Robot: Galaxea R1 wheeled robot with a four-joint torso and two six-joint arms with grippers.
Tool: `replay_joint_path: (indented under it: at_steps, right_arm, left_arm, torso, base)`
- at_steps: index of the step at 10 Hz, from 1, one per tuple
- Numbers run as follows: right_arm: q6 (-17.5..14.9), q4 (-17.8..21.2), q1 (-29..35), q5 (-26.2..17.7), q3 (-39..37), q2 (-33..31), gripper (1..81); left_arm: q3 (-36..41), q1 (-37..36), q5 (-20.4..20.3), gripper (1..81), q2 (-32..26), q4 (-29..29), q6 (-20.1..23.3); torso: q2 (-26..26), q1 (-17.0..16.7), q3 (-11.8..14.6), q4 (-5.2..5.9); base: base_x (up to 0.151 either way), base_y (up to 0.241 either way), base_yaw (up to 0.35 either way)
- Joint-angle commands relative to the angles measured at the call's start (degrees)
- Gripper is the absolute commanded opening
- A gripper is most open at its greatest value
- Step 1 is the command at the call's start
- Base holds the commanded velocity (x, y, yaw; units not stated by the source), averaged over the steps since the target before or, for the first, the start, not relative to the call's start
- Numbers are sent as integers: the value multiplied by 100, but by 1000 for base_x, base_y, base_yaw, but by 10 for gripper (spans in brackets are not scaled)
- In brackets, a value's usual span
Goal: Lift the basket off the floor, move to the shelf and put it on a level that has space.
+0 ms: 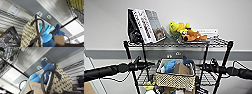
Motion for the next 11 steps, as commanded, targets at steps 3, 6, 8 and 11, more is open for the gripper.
replay_joint_path:
  at_steps: [3,6,8,11]
  right_arm:
    - [-30,-7,174,306,1024,-1016,811]
    - [-39,-16,-292,367,1498,-1472,811]
    - [-66,-86,-801,490,1684,-1667,811]
    - [-83,-402,-1723,815,1816,-1781,811]
  left_arm:
    - [881,-67,-302,811,-762,386,56]
    - [1477,531,-644,811,-1366,623,56]
    - [1795,1058,-909,811,-1676,878,56]
    - [2102,1945,-1434,811,-1895,1290,56]
  torso:
    - [0,-2,2,0]
    - [0,-4,5,0]
    - [-2,-6,6,0]
    - [-5,-13,9,0]
  base:
    - [0,0,0]
    - [0,0,0]
    - [0,0,0]
    - [0,0,0]
